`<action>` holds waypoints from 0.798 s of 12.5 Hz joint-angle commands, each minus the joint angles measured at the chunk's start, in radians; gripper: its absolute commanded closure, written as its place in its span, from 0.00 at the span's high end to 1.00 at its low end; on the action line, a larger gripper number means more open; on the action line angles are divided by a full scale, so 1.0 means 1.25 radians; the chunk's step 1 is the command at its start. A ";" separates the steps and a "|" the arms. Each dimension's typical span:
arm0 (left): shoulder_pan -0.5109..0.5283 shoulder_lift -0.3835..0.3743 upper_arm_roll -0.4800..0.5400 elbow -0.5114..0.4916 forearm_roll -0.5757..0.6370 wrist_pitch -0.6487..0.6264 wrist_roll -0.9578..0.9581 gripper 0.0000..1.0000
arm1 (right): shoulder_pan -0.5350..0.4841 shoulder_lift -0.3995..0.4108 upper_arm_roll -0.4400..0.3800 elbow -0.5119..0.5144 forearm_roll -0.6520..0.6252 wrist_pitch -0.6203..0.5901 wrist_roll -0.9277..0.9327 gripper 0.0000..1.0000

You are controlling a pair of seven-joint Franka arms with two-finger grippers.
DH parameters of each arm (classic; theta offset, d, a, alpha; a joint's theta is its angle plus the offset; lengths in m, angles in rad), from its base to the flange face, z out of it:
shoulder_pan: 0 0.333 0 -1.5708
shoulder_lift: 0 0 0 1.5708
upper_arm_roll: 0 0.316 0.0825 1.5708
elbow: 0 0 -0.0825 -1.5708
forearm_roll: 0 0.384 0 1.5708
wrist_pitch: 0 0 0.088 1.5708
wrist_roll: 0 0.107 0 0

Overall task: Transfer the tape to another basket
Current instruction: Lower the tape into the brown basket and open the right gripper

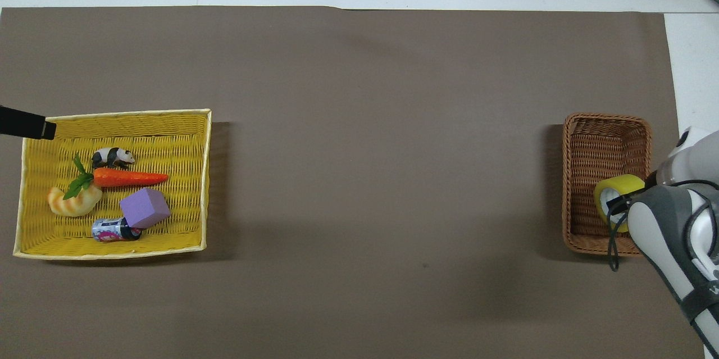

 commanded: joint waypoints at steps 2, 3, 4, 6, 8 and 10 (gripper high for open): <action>0.007 -0.019 -0.010 -0.011 0.011 -0.006 0.001 1.00 | 0.000 0.007 0.009 0.036 -0.011 -0.016 -0.021 1.00; 0.007 -0.019 -0.010 -0.011 0.011 -0.006 0.001 1.00 | 0.002 0.016 0.017 0.066 -0.010 -0.018 -0.022 1.00; 0.007 -0.019 -0.010 -0.011 0.011 -0.006 0.000 1.00 | 0.017 0.032 0.018 0.098 -0.009 -0.016 -0.014 1.00; 0.008 -0.019 -0.008 -0.011 0.011 -0.006 0.000 1.00 | 0.059 0.058 0.018 0.160 -0.005 -0.027 -0.008 1.00; 0.008 -0.019 -0.008 -0.011 0.011 -0.006 0.000 1.00 | 0.084 0.053 0.030 0.191 0.015 -0.038 0.053 1.00; 0.007 -0.019 -0.008 -0.011 0.011 -0.006 0.000 1.00 | 0.100 0.047 0.039 0.240 0.075 -0.086 0.116 1.00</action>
